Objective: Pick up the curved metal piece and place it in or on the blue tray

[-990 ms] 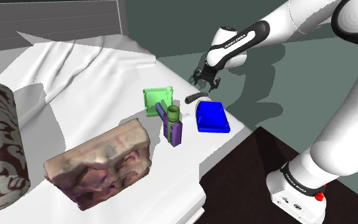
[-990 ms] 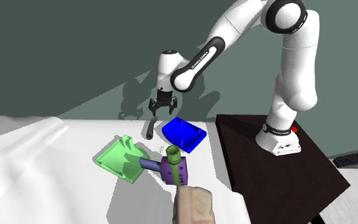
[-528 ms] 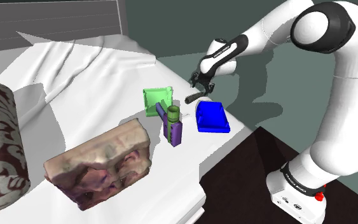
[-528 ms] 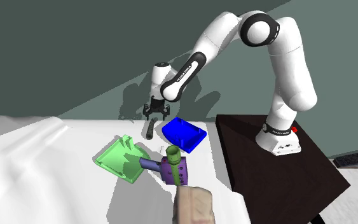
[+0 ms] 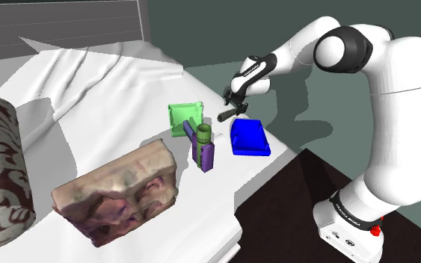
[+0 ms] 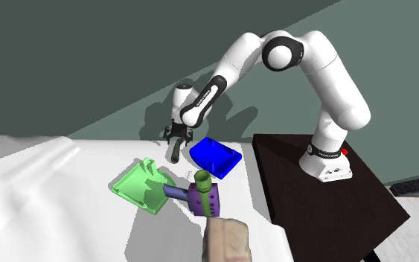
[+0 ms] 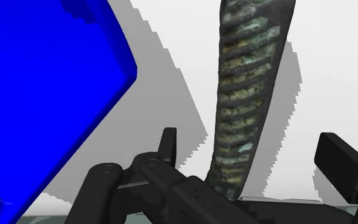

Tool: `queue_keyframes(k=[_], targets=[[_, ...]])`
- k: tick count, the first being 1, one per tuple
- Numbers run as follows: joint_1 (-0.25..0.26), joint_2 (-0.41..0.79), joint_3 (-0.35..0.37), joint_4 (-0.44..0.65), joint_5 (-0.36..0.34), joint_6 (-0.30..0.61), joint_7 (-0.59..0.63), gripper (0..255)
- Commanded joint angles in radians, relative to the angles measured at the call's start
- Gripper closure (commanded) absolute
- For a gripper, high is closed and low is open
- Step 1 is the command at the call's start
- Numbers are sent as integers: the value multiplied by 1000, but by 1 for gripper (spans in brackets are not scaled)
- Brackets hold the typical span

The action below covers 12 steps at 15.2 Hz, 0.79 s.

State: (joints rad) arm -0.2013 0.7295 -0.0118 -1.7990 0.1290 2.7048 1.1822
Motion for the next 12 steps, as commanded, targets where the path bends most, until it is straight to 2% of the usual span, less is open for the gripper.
queue_keyframes(k=[1, 4, 12], targets=[[-2, 32, 1, 21, 2, 11, -1, 0], [-3, 81, 4, 53, 3, 28, -1, 0], [-3, 80, 4, 53, 3, 28, -1, 0]])
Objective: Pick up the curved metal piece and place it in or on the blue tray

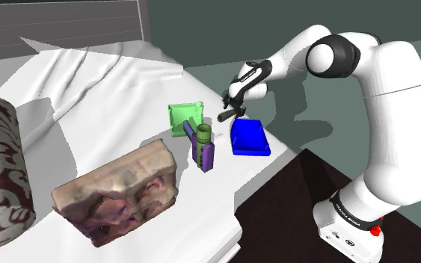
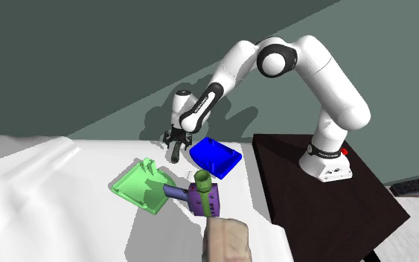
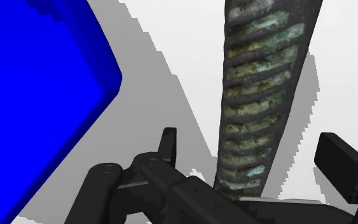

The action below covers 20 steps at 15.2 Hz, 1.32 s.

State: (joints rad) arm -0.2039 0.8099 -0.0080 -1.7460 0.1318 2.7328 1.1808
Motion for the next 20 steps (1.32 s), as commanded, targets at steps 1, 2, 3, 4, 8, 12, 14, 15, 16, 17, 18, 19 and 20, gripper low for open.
queue_keyframes(k=[1, 2, 3, 4, 8, 12, 14, 15, 16, 17, 18, 19, 20], targets=[[0, 0, 0, 0, 0, 0, 0, 255], [0, 0, 0, 0, 0, 0, 0, 255], [0, 0, 0, 0, 0, 0, 0, 255], [0, 0, 0, 0, 0, 0, 0, 255], [0, 0, 0, 0, 0, 0, 0, 255], [1, -23, -2, -10, -1, -14, 2, 255], [3, -46, -4, -19, -2, -28, 4, 255], [3, -58, -5, -22, -3, -35, 5, 255], [4, -69, -6, -26, -4, -43, 6, 255], [5, -80, -7, -29, -4, -50, 7, 255], [5, -91, -8, -33, -5, -58, 8, 255], [6, -102, -9, -36, -6, -66, 9, 255], [7, -113, -10, -39, -7, -74, 10, 255]])
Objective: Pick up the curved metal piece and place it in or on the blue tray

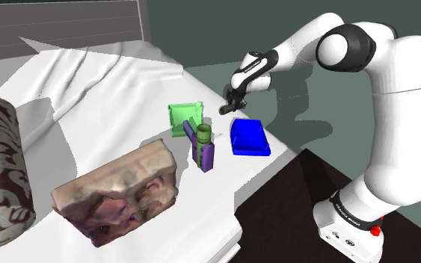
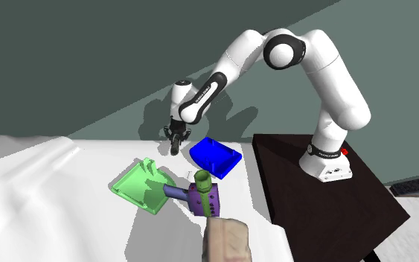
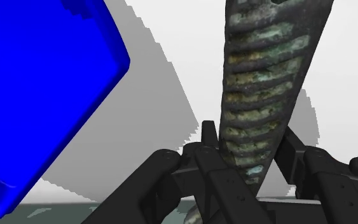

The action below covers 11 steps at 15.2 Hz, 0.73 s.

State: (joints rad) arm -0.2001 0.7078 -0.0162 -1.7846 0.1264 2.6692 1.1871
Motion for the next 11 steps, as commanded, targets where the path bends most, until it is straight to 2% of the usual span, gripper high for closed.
queue_keyframes(k=[1, 11], targets=[[3, -21, -2, -3, -2, -19, 5, 255], [9, -122, -12, -17, -12, -105, 16, 255]])
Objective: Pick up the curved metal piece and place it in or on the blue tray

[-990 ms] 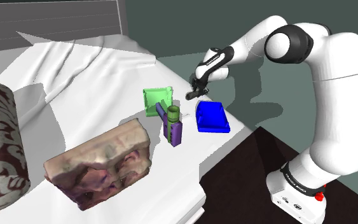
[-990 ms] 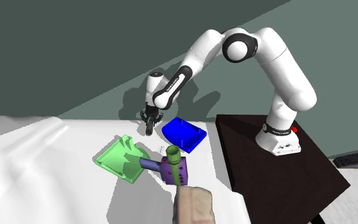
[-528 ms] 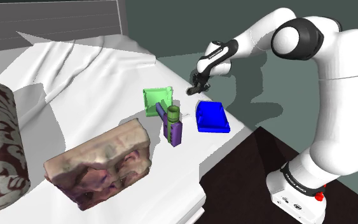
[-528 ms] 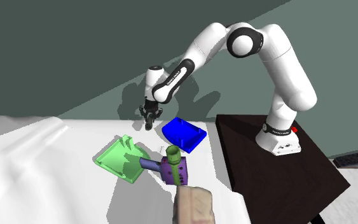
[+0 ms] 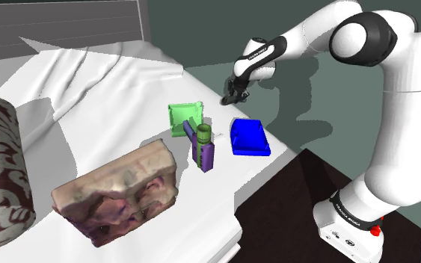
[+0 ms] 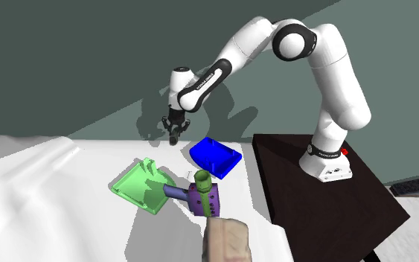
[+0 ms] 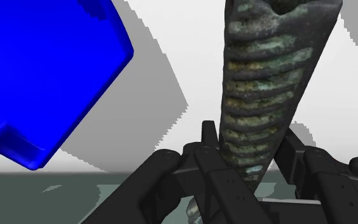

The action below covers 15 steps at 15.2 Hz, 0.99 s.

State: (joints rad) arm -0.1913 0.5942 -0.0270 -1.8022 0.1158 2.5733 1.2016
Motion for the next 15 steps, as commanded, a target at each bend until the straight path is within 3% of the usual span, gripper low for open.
queue_keyframes(k=[1, 12, 15], targets=[[1, -18, -2, 0, -2, -18, 3, 255], [6, -108, -10, 12, -13, -120, 15, 255], [17, -215, -9, -156, -14, -58, 21, 255]])
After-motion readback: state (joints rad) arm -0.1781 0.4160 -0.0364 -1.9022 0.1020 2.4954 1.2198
